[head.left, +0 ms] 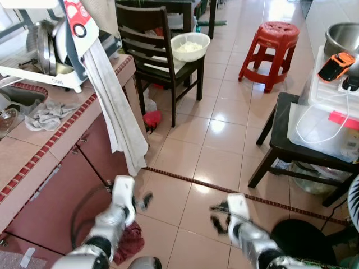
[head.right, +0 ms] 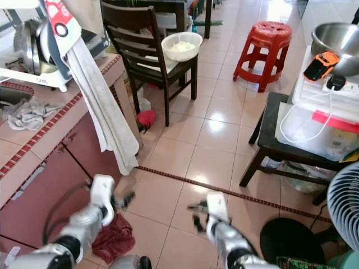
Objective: Kitchen organization
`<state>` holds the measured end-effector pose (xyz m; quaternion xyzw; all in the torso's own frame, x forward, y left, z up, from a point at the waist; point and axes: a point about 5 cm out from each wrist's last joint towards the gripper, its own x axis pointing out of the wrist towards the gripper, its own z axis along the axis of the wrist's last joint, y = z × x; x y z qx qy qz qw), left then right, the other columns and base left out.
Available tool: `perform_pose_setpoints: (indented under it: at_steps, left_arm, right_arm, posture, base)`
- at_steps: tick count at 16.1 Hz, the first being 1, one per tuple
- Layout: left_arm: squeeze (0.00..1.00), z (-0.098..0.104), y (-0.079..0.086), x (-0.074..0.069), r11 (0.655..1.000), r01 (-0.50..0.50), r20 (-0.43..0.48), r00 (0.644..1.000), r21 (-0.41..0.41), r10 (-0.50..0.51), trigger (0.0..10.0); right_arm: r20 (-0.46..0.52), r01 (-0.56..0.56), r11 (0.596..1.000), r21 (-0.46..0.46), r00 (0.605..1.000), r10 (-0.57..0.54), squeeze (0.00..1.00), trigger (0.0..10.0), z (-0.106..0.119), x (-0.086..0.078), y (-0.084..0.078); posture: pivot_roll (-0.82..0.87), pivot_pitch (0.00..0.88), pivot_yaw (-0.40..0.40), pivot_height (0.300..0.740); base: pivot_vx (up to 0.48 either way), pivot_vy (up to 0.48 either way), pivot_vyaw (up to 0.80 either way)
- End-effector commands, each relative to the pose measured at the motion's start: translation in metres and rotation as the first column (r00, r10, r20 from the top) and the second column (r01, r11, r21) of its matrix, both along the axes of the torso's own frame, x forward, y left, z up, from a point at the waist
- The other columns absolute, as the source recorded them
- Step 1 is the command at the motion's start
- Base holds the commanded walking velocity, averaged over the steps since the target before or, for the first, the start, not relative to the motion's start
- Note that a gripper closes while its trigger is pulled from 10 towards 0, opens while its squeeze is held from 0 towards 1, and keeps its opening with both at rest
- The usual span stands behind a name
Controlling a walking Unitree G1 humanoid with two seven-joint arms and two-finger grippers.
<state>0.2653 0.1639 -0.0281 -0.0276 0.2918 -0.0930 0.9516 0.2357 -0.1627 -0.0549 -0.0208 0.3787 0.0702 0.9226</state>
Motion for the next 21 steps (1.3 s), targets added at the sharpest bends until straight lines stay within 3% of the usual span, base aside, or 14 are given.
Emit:
perform_pose_setpoints:
  at_steps: [1, 3, 5, 6, 8, 9, 10, 11, 12, 14, 16, 18, 21]
  left_arm:
    - [0.00, 0.015, 0.009, 0.010, 0.999, -0.010, 0.109, 0.994, -0.053, 0.015, 10.0]
    - [0.00, 0.032, 0.021, 0.009, 0.992, -0.020, 0.261, 0.964, -0.125, 0.053, 10.0]
    - [0.00, 0.044, 0.024, -0.003, 0.991, -0.012, 0.328, 0.943, -0.135, 0.056, 10.0]
    - [0.00, 0.051, 0.023, -0.012, 0.990, -0.024, 0.347, 0.935, -0.139, 0.071, 10.0]
    - [0.00, 0.068, 0.023, -0.027, 0.991, -0.009, 0.412, 0.909, -0.137, 0.065, 10.0]
    - [0.00, 0.077, 0.024, -0.035, 0.992, -0.010, 0.440, 0.896, -0.125, 0.064, 10.0]
    - [0.00, 0.083, 0.018, -0.042, 0.982, 0.012, 0.436, 0.897, -0.186, 0.072, 10.0]
    - [0.00, 0.090, 0.015, -0.046, 0.984, 0.034, 0.456, 0.889, -0.174, 0.050, 10.0]
    - [0.00, 0.095, 0.015, -0.046, 0.991, 0.032, 0.479, 0.877, -0.127, 0.033, 10.0]
    - [0.00, 0.110, 0.020, -0.035, 0.989, -0.020, 0.493, 0.865, -0.144, 0.090, 10.0]
    - [0.00, 0.110, 0.016, -0.023, 0.992, -0.064, 0.450, 0.887, -0.105, 0.105, 10.0]
    - [0.00, 0.113, 0.014, -0.020, 0.995, -0.060, 0.406, 0.909, -0.083, 0.089, 10.0]
    - [0.00, 0.122, 0.014, -0.016, 0.993, -0.086, 0.469, 0.875, -0.085, 0.116, 10.0]
  right_arm:
    - [0.137, -0.020, 0.998, -0.063, 0.990, 0.029, 0.00, 10.0, 0.018, 0.021, -0.006]
    - [0.309, 0.013, 0.999, 0.037, 0.951, -0.024, 0.00, 10.0, 0.038, 0.029, -0.018]
    - [0.417, -0.059, 0.993, -0.104, 0.904, 0.097, 0.00, 10.0, 0.048, 0.019, -0.018]
    - [0.450, -0.029, 0.992, -0.127, 0.889, 0.083, 0.00, 10.0, 0.053, 0.013, -0.022]
    - [0.542, 0.053, 0.998, -0.046, 0.840, -0.019, 0.00, 10.0, 0.073, 0.005, -0.029]
    - [0.626, 0.095, 0.995, -0.028, 0.778, -0.057, 0.00, 10.0, 0.093, 0.001, -0.032]
    - [0.663, 0.111, 0.993, -0.042, 0.747, -0.056, 0.00, 10.0, 0.108, -0.001, -0.034]
    - [0.683, 0.130, 0.990, -0.058, 0.728, -0.055, 0.00, 10.0, 0.119, -0.006, -0.035]
    - [0.690, 0.151, 0.986, -0.067, 0.721, -0.064, 0.00, 10.0, 0.126, -0.010, -0.036]
    - [0.694, 0.092, 0.983, -0.161, 0.718, 0.046, 0.00, 10.0, 0.135, -0.018, -0.025]
    - [0.681, 0.089, 0.987, -0.134, 0.732, 0.026, 0.00, 10.0, 0.136, -0.013, -0.021]
    - [0.682, 0.093, 0.988, -0.122, 0.731, 0.016, 0.00, 10.0, 0.142, -0.009, -0.020]
    - [0.696, 0.088, 0.990, -0.114, 0.717, 0.017, 0.00, 10.0, 0.148, 0.002, -0.017]
  posture:
    - [-0.04, 0.000, 0.075, 0.740]
    - [-0.04, 0.000, 0.068, 0.740]
    - [-0.04, 0.000, 0.067, 0.740]
    - [-0.04, 0.000, 0.067, 0.740]
    - [-0.04, 0.000, 0.070, 0.740]
    - [-0.04, 0.000, 0.070, 0.740]
    - [-0.04, 0.000, 0.070, 0.740]
    - [-0.04, 0.000, 0.076, 0.740]
    - [-0.05, 0.000, 0.074, 0.740]
    - [-0.05, 0.000, 0.077, 0.740]
    - [-0.06, 0.000, 0.079, 0.740]
    - [-0.06, 0.000, 0.080, 0.740]
    - [-0.05, 0.000, 0.082, 0.740]
  base:
    - [0.000, 0.000, 0.00]
    - [0.000, 0.000, 0.00]
    - [0.000, 0.000, 0.00]
    - [0.000, 0.000, 0.00]
    - [0.000, 0.000, 0.00]
    - [0.000, 0.000, 0.00]
    - [0.000, 0.000, 0.00]
    - [0.000, 0.000, 0.00]
    - [0.000, 0.000, 0.00]
    - [0.000, 0.000, 0.00]
    - [0.000, 0.000, 0.80]
    - [0.000, 0.000, 0.80]
    - [0.000, 0.000, 0.80]
